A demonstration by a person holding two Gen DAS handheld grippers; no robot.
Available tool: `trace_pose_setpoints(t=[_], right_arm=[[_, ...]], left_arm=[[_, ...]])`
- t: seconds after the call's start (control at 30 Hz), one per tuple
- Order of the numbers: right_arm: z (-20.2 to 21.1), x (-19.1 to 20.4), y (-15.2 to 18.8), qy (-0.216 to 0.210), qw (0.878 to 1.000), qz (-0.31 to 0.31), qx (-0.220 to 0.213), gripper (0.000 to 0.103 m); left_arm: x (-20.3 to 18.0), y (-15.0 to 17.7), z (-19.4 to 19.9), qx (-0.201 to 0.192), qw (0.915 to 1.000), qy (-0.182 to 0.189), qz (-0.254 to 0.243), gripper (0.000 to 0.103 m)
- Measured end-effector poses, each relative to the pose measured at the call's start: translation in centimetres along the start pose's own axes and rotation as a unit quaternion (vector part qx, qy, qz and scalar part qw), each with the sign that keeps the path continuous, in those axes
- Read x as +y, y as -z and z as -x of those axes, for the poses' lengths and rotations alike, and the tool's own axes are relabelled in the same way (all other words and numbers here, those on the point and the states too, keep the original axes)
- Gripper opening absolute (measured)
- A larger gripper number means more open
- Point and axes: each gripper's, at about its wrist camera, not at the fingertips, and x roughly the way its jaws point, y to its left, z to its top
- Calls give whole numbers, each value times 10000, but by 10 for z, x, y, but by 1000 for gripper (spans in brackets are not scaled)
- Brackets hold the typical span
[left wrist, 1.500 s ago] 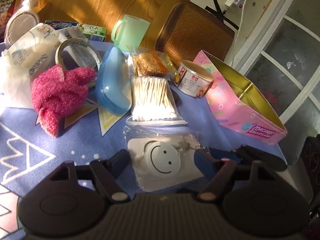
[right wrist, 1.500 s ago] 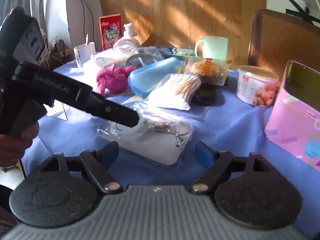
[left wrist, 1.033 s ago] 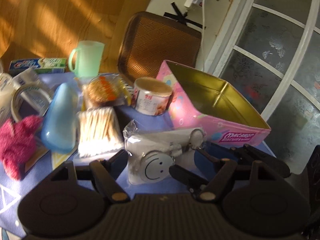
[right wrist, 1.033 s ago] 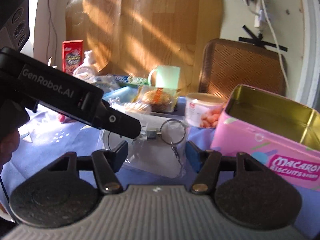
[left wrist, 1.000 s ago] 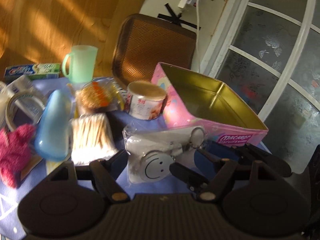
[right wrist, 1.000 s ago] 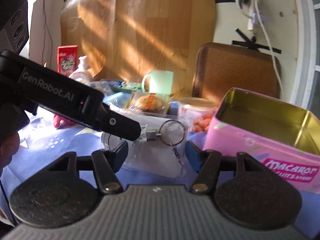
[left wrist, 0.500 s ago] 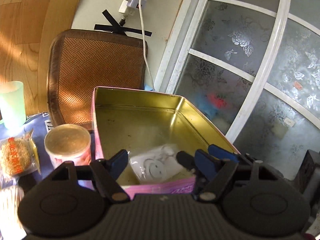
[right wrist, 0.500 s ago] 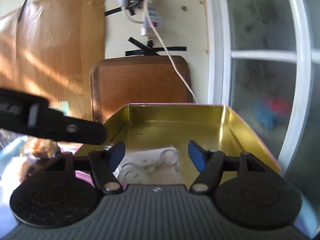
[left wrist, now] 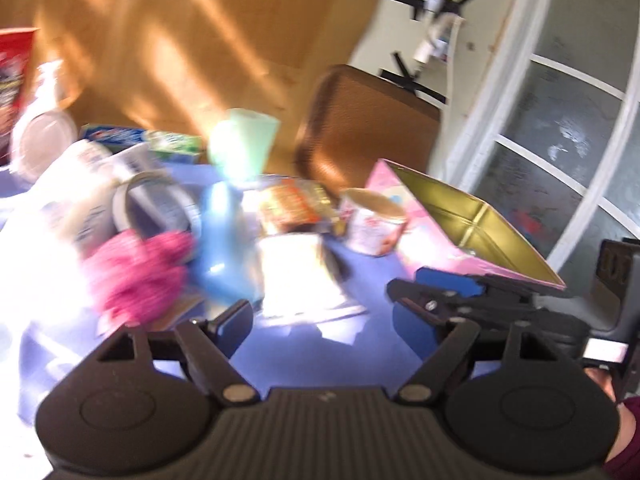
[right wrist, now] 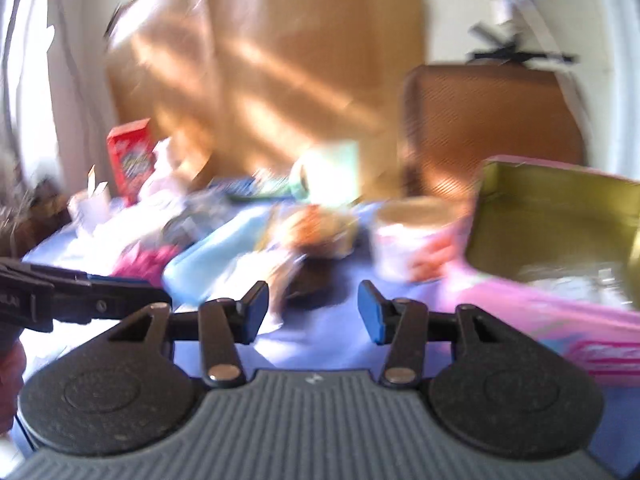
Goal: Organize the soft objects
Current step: 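Grasp the bag of cotton swabs with the left gripper, then carry the cotton swab bag into the pink tin and release it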
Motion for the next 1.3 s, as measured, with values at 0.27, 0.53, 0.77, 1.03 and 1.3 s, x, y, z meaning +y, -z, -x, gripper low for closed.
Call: trace_pose_setpoints(t=[0.27,0.53,0.77,1.03,1.3], right_arm=[[-36,26,3,-71,9966,465,671,13],[30,21,31,-134,9977,378,538,9],[55,8,53,-64,9982,169,563,42],[24,24,52,33,9982,487,360,55],[59,-5,35,617,9955,300,-658,44]], left_arm=[[37,10,21,-53,9991,-75,413,80],[16,11,-5,262,9986,393,251,83],[-25,11,-41,683,9948,745,-142,85],[-45,15,-75,1169,9902,690,-320,55],[-94,-15,-71,808,9869,1104,-852,54]])
